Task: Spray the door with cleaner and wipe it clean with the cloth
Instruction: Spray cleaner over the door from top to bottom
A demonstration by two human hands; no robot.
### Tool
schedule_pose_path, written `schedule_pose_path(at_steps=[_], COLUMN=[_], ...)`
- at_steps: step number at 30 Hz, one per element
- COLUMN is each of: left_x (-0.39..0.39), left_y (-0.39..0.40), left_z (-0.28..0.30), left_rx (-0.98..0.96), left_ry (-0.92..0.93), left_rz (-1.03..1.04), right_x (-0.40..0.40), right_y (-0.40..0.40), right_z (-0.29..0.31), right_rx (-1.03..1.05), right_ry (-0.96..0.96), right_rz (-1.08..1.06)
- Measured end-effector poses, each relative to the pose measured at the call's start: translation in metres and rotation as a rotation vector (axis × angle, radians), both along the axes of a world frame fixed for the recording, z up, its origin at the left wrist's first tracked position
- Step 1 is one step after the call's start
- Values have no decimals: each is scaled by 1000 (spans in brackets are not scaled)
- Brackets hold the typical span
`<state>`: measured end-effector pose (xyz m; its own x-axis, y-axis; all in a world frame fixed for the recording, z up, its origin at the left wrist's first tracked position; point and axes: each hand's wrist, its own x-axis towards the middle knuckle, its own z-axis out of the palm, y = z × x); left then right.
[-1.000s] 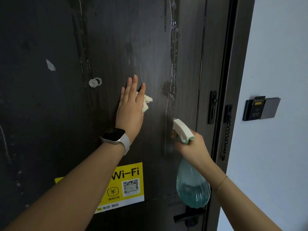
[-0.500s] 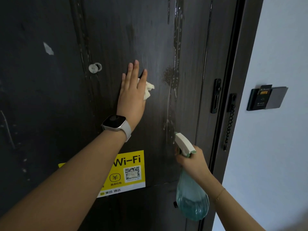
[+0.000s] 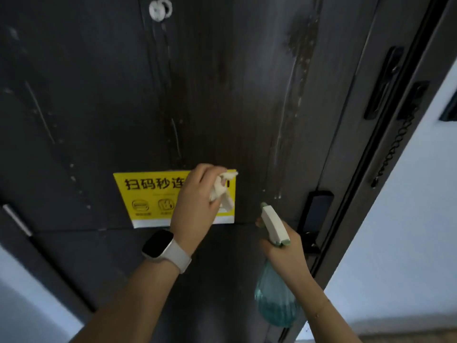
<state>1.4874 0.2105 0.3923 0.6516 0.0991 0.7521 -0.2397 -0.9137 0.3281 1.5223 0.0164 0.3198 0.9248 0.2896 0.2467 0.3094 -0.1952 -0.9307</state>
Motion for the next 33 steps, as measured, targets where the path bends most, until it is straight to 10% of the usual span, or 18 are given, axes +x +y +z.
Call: schedule_pose_path(at_steps=[12, 26, 33], left_x=[-145, -148, -112], left_y=[126, 350, 373], left_z=[-178, -303, -353], left_rx=[-463, -122, 235], left_ry=[318, 345, 135], left_rz=[419, -23, 128], right_x=[-79, -155, -144], right_y=[128, 326, 357], right_z=[-102, -196, -264], right_rx=[6, -96, -108], right_ry=[179, 343, 211], right_rz=[259, 6, -6])
